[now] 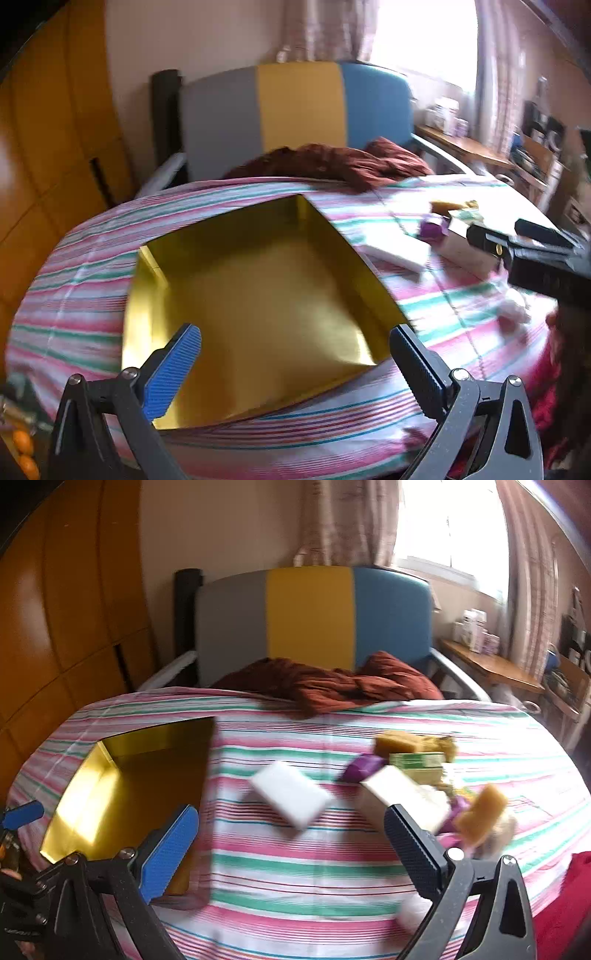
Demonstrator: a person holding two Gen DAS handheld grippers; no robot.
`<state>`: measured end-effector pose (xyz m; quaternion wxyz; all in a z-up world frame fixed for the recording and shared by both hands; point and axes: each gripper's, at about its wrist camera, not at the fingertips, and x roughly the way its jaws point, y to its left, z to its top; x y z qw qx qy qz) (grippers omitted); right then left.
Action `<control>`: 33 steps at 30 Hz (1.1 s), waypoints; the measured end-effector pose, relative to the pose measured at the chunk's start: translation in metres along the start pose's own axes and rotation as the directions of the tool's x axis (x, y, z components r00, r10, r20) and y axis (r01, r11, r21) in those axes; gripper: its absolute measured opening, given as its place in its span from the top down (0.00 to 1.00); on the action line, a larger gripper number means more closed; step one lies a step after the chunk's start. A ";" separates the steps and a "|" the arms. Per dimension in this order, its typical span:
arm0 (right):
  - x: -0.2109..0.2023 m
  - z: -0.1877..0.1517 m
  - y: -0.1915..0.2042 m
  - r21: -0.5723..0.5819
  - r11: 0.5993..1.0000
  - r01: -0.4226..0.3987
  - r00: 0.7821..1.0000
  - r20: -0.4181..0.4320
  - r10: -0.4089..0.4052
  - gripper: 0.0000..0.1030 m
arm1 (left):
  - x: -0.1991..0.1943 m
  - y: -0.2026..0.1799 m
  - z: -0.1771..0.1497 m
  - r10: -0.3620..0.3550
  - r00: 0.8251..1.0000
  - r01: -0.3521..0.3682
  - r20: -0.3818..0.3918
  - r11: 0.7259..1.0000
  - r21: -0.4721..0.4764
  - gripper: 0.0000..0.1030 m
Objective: Organize objects
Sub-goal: 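Grasp white rectangular block with left gripper while right gripper reaches toward pile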
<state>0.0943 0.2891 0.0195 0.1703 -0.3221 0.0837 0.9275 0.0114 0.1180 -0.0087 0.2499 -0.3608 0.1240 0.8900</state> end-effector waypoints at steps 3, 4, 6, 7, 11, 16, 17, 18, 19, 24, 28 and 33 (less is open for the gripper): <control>-0.002 0.005 -0.035 0.063 0.998 0.024 1.000 -0.011 -0.023 0.00 | 0.005 -0.013 0.008 -0.050 0.999 0.050 -0.015 0.998 0.029 0.01; -0.003 0.008 -0.049 0.085 0.995 0.043 0.999 -0.009 -0.042 0.00 | 0.007 -0.016 0.012 -0.086 0.996 0.086 -0.025 0.996 0.027 0.01; -0.006 0.011 -0.072 0.112 0.990 0.083 0.997 -0.001 -0.083 0.00 | 0.010 -0.022 0.018 -0.123 0.992 0.124 -0.033 0.992 0.026 0.01; -0.008 0.014 -0.086 0.133 0.986 0.103 0.994 0.004 -0.105 0.00 | 0.012 -0.025 0.023 -0.144 0.989 0.145 -0.038 0.989 0.033 0.01; -0.004 0.016 -0.126 0.177 0.969 0.171 0.985 0.006 -0.175 0.00 | 0.027 -0.040 0.046 -0.249 0.964 0.249 -0.093 0.968 -0.001 0.00; 0.007 0.003 -0.163 0.271 0.949 0.163 0.986 -0.004 -0.168 0.00 | 0.051 -0.066 0.082 -0.368 0.915 0.359 -0.168 0.930 -0.080 0.00; 0.009 0.002 -0.167 0.295 0.942 0.159 0.987 -0.020 -0.160 0.00 | 0.057 -0.071 0.089 -0.382 0.906 0.371 -0.179 0.924 -0.092 0.00; 0.010 0.001 -0.171 0.320 0.937 0.139 0.990 -0.024 -0.138 0.00 | 0.065 -0.079 0.100 -0.391 0.898 0.377 -0.204 0.920 -0.104 0.00; 0.007 0.001 -0.175 0.339 0.934 0.115 0.993 -0.009 -0.119 0.00 | 0.073 -0.084 0.107 -0.389 0.895 0.372 -0.221 0.921 -0.114 0.00; 0.007 -0.002 -0.185 0.405 0.912 0.067 0.997 -0.001 -0.073 0.00 | 0.133 -0.109 0.136 -0.367 0.856 0.309 -0.365 0.928 -0.208 0.02; 0.004 -0.004 -0.190 0.436 0.900 0.027 0.999 0.017 -0.038 0.00 | 0.177 -0.112 0.136 -0.358 0.810 0.227 -0.465 0.921 -0.315 0.03; 0.005 -0.005 -0.194 0.463 0.886 -0.016 1.000 0.030 0.003 0.00 | 0.207 -0.120 0.136 -0.264 0.794 0.101 -0.548 0.946 -0.309 0.03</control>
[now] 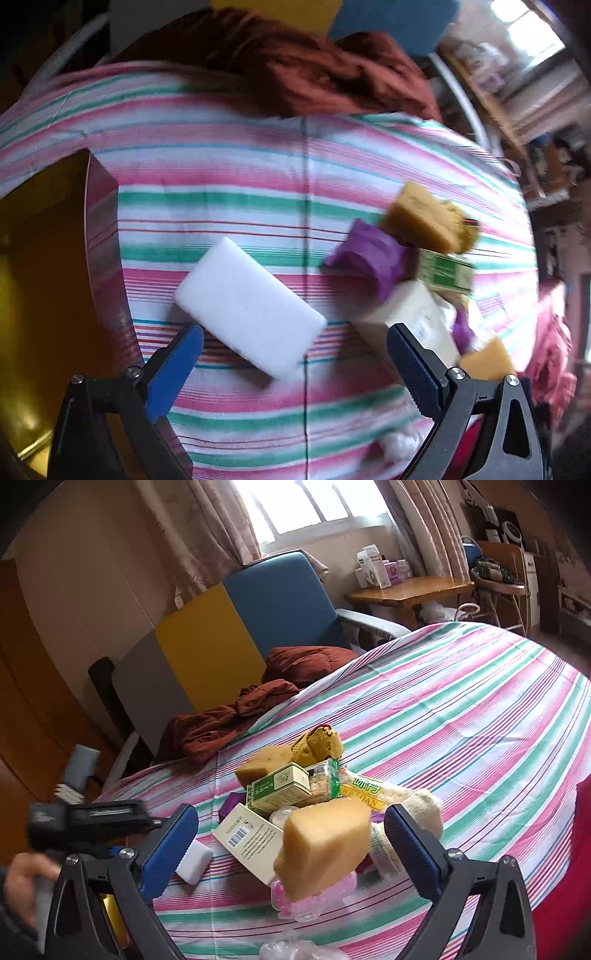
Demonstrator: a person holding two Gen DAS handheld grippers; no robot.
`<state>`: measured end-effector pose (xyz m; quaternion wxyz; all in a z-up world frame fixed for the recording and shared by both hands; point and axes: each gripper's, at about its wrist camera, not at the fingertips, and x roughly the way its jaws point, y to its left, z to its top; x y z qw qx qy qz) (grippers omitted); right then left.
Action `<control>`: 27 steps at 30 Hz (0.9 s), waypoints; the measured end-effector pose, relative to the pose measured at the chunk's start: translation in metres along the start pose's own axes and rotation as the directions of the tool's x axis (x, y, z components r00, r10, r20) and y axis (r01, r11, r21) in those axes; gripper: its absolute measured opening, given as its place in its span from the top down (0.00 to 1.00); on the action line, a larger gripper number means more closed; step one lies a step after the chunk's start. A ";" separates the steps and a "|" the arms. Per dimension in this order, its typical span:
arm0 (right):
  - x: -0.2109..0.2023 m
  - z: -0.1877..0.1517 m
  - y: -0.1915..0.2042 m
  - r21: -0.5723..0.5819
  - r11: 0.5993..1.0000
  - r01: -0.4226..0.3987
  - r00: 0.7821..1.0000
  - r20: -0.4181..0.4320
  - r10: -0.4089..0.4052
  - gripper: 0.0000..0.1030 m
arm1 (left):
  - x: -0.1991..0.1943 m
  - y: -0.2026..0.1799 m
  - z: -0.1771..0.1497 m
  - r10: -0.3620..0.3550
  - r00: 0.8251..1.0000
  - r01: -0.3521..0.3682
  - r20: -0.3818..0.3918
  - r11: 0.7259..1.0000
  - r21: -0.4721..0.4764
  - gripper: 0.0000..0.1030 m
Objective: Organize objects
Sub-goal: 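Grasp white rectangular block with left gripper while right gripper reaches toward pile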
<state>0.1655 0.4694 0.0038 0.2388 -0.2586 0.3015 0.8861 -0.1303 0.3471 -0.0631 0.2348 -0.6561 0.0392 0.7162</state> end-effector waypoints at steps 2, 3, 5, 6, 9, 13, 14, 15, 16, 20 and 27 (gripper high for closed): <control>-0.001 0.001 -0.004 0.021 1.000 -0.014 1.000 -0.001 0.014 0.00 | 0.011 0.005 0.002 0.026 0.999 -0.028 -0.042 0.999 -0.045 0.03; -0.001 0.001 -0.006 0.034 0.999 -0.020 1.000 0.000 0.020 0.00 | 0.014 0.007 0.001 0.022 0.998 -0.025 -0.057 0.998 -0.058 0.03; -0.001 0.002 -0.011 0.059 0.998 -0.032 0.999 -0.001 0.033 0.00 | 0.019 0.009 -0.001 0.045 0.997 -0.049 -0.068 0.997 -0.064 0.03; -0.001 0.002 -0.013 0.072 0.997 -0.039 0.999 -0.004 0.040 0.00 | 0.020 0.011 -0.001 0.054 0.997 -0.058 -0.061 0.996 -0.073 0.03; -0.001 0.001 -0.017 0.102 0.993 -0.055 0.998 -0.008 0.056 0.00 | 0.025 0.019 0.000 0.054 0.997 -0.060 -0.062 0.992 -0.111 0.05; -0.002 0.002 -0.019 0.108 0.993 -0.053 0.999 -0.006 0.054 0.00 | 0.028 0.018 -0.002 0.098 0.994 -0.101 -0.046 0.992 -0.081 0.12; -0.001 0.002 -0.019 0.109 0.993 -0.052 0.999 -0.008 0.053 0.00 | 0.024 0.016 -0.005 0.112 0.993 -0.114 -0.029 0.992 -0.055 0.17; -0.001 0.002 -0.019 0.110 0.993 -0.050 0.999 -0.009 0.052 0.00 | 0.022 0.016 -0.008 0.123 0.992 -0.123 -0.016 0.992 -0.033 0.19; -0.002 0.001 -0.020 0.112 0.993 -0.050 0.999 -0.008 0.051 0.00 | 0.019 0.017 -0.011 0.120 0.993 -0.120 -0.004 0.993 -0.016 0.20; -0.001 0.001 -0.022 0.118 0.992 -0.046 0.999 -0.015 0.048 0.00 | 0.012 0.022 -0.024 0.104 0.994 -0.106 0.035 0.993 0.045 0.25; 0.003 0.000 -0.022 0.122 0.992 -0.025 0.999 -0.038 0.030 0.00 | -0.012 0.022 -0.042 0.063 0.991 -0.077 0.116 0.990 0.119 0.27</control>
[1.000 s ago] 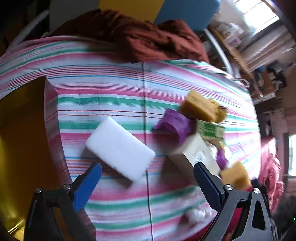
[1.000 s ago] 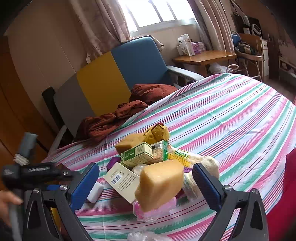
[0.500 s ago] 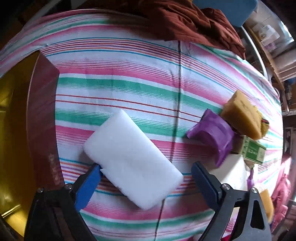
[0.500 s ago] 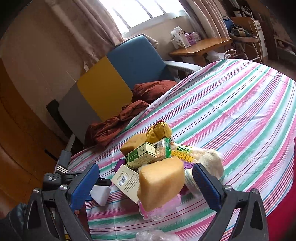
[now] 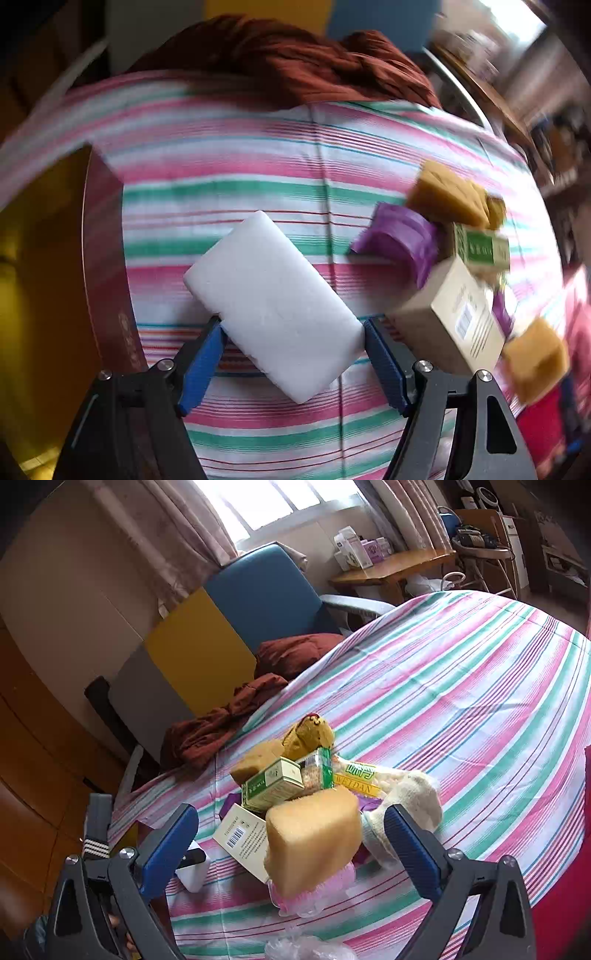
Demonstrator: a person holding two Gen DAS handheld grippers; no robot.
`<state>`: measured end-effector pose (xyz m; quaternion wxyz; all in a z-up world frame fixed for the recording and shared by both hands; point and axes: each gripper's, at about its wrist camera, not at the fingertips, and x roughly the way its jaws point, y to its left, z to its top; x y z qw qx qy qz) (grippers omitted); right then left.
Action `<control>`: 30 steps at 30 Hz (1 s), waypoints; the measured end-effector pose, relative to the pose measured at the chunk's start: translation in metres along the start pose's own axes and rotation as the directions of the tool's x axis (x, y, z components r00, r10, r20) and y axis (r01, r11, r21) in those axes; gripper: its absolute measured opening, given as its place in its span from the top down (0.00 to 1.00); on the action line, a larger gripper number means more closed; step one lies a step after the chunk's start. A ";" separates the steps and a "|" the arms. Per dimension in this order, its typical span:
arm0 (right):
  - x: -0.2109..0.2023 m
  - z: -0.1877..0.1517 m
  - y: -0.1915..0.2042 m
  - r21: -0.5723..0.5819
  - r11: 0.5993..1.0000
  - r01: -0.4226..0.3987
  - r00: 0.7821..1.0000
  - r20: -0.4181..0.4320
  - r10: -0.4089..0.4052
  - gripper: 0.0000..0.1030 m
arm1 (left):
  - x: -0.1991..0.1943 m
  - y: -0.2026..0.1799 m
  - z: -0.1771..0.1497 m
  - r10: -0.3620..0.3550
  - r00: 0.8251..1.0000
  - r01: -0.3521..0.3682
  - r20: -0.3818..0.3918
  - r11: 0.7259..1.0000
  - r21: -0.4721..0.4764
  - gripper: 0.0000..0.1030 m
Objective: Organize objects
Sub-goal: 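Grasp white rectangular block with left gripper while right gripper reaches toward pile, then lift white block with left gripper while right gripper grasps clear plastic-wrapped bundle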
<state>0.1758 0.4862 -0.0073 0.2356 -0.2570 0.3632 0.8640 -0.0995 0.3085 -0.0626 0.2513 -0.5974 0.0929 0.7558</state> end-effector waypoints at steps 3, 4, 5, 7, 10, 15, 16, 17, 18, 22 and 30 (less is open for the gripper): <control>0.000 -0.001 0.001 -0.003 1.000 0.002 1.000 -0.004 -0.002 0.00 | 0.005 0.010 -0.001 -0.029 0.999 0.028 -0.037 0.999 -0.020 0.25; 0.000 -0.001 0.001 -0.002 1.000 0.001 1.000 -0.004 -0.001 0.00 | 0.004 0.013 0.002 -0.031 0.999 0.030 -0.033 0.999 -0.034 0.22; 0.001 -0.001 0.001 -0.001 1.000 0.000 1.000 -0.006 0.000 0.00 | 0.001 0.016 0.006 -0.031 0.999 0.030 -0.028 0.999 -0.042 0.22; 0.003 -0.001 0.000 0.006 1.000 -0.005 1.000 -0.021 0.005 0.00 | -0.001 0.018 0.011 -0.033 0.999 0.031 -0.041 0.999 -0.044 0.20; 0.003 -0.002 -0.001 0.011 1.000 -0.011 1.000 -0.025 0.011 0.00 | -0.003 0.016 0.017 -0.010 0.997 0.005 -0.074 0.998 -0.065 0.19; 0.005 -0.001 -0.002 0.019 1.000 -0.016 0.999 -0.035 0.016 0.00 | 0.010 0.003 0.009 0.040 0.997 -0.040 -0.065 0.999 0.003 0.28; 0.005 -0.002 -0.002 0.020 1.000 -0.016 0.999 -0.036 0.017 0.00 | 0.011 0.004 0.005 0.043 0.997 -0.042 -0.060 0.999 0.017 0.29; 0.005 -0.001 -0.002 0.019 1.000 -0.016 0.999 -0.035 0.017 0.00 | 0.009 0.005 0.003 0.042 0.998 -0.041 -0.041 0.999 0.025 0.32; 0.005 -0.001 -0.002 0.018 1.000 -0.016 0.999 -0.034 0.016 0.00 | 0.004 0.005 -0.001 0.039 0.999 -0.038 -0.024 0.999 0.037 0.33; 0.005 -0.002 -0.002 0.015 1.000 -0.014 0.999 -0.039 0.015 0.00 | -0.021 0.007 -0.018 -0.005 0.999 0.001 0.049 0.996 0.090 0.34; 0.010 -0.004 0.002 -0.005 1.000 -0.017 0.996 -0.093 0.016 0.00 | -0.042 -0.012 -0.044 -0.077 0.985 0.042 0.157 0.976 0.214 0.34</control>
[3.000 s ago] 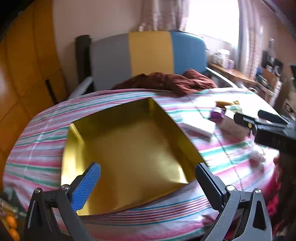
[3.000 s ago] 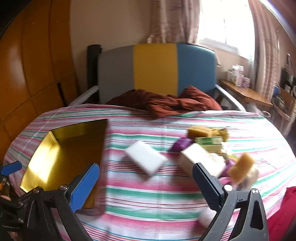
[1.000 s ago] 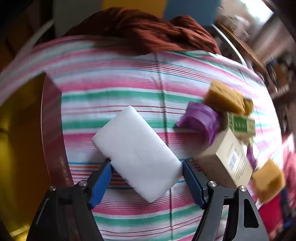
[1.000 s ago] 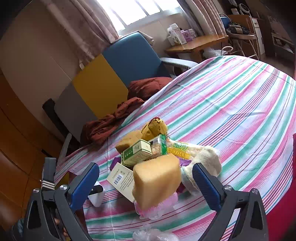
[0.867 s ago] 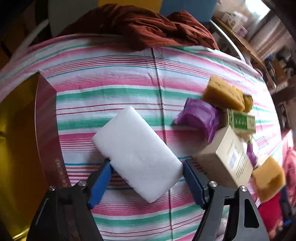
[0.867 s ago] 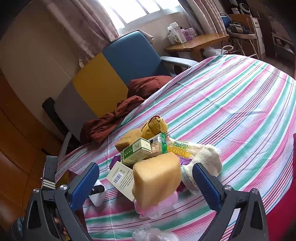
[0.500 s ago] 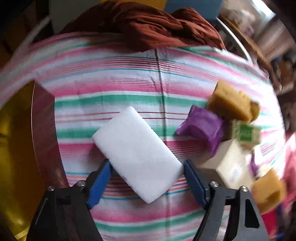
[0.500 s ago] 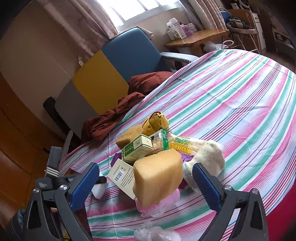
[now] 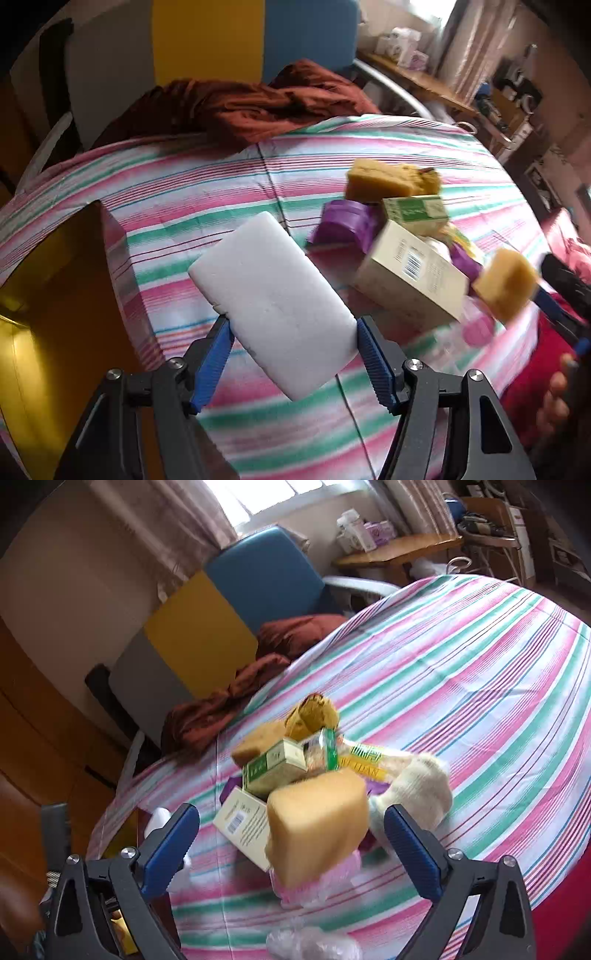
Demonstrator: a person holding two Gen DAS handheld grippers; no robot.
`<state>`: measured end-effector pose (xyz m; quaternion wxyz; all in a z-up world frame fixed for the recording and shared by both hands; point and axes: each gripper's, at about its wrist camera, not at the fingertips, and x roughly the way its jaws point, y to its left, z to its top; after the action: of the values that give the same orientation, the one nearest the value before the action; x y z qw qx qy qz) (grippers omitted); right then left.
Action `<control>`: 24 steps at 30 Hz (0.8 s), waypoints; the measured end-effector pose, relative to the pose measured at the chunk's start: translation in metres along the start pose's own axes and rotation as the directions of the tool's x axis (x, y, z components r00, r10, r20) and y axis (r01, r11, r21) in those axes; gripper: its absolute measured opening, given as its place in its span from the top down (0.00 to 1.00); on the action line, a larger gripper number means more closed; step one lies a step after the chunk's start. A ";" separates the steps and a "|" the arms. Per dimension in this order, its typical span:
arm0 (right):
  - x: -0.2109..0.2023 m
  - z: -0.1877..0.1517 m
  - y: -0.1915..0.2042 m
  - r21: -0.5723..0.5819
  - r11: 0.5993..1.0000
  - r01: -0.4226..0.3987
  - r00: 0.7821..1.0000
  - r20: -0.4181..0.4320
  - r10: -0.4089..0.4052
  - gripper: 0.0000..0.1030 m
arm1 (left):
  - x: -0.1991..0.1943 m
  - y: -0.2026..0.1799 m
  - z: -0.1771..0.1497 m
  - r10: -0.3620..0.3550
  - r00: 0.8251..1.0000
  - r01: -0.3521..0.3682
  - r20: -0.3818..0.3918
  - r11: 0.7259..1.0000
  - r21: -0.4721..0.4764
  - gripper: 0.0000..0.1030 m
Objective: Organize objects
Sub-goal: 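Lift white block with left gripper while right gripper grasps clear plastic-wrapped bundle, then lower white block and plastic bundle into gold tray and open both grippers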
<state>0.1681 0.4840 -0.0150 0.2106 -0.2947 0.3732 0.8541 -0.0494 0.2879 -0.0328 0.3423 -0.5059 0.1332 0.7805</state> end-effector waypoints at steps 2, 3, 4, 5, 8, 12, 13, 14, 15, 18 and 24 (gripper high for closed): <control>0.005 -0.004 0.005 -0.024 0.999 -0.022 0.996 -0.089 0.020 0.00 | -0.005 -0.005 -0.001 -0.012 1.000 0.012 0.022 1.000 0.016 0.34; 0.007 -0.007 0.009 -0.053 0.998 -0.031 0.992 -0.125 0.024 0.00 | -0.012 -0.004 -0.004 -0.021 0.999 0.020 0.035 0.999 0.025 0.34; 0.007 -0.012 0.017 -0.104 0.994 -0.034 0.985 -0.170 0.016 0.00 | -0.019 -0.004 -0.009 -0.030 0.998 0.029 0.048 0.999 0.035 0.33; 0.007 -0.016 0.023 -0.151 0.988 -0.024 0.979 -0.203 -0.007 0.00 | -0.020 -0.009 -0.007 -0.037 0.997 0.034 0.061 0.998 0.044 0.33; 0.008 -0.034 0.039 -0.287 0.958 0.013 0.951 -0.294 -0.101 0.01 | -0.028 -0.007 -0.011 -0.070 0.994 0.067 0.089 0.997 0.041 0.33; 0.021 -0.051 0.047 -0.384 0.921 0.068 0.907 -0.360 -0.218 0.08 | -0.042 0.001 -0.020 -0.097 0.986 0.094 0.133 0.995 0.025 0.33; 0.028 -0.055 0.048 -0.408 0.909 0.086 0.891 -0.376 -0.253 0.10 | -0.045 0.004 -0.023 -0.103 0.984 0.101 0.142 0.995 0.018 0.33; 0.034 -0.058 0.049 -0.426 0.900 0.095 0.877 -0.391 -0.278 0.15 | -0.049 0.007 -0.025 -0.105 0.983 0.104 0.151 0.994 0.016 0.32; 0.041 -0.062 0.051 -0.448 0.888 0.104 0.860 -0.408 -0.307 0.21 | -0.055 0.011 -0.029 -0.101 0.981 0.101 0.165 0.995 0.009 0.32; 0.056 -0.072 0.056 -0.528 0.840 0.121 0.824 -0.418 -0.381 0.45 | -0.065 0.027 -0.038 -0.098 0.977 0.103 0.187 0.995 -0.018 0.32; 0.048 -0.074 0.057 -0.552 0.818 0.160 0.827 -0.378 -0.416 0.55 | -0.078 0.071 -0.058 -0.053 0.976 0.075 0.213 0.992 -0.097 0.31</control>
<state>0.1254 0.3983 -0.0583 0.1585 -0.5967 0.1298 0.7759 -0.0362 0.1725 -0.0002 0.3522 -0.4418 0.0388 0.8242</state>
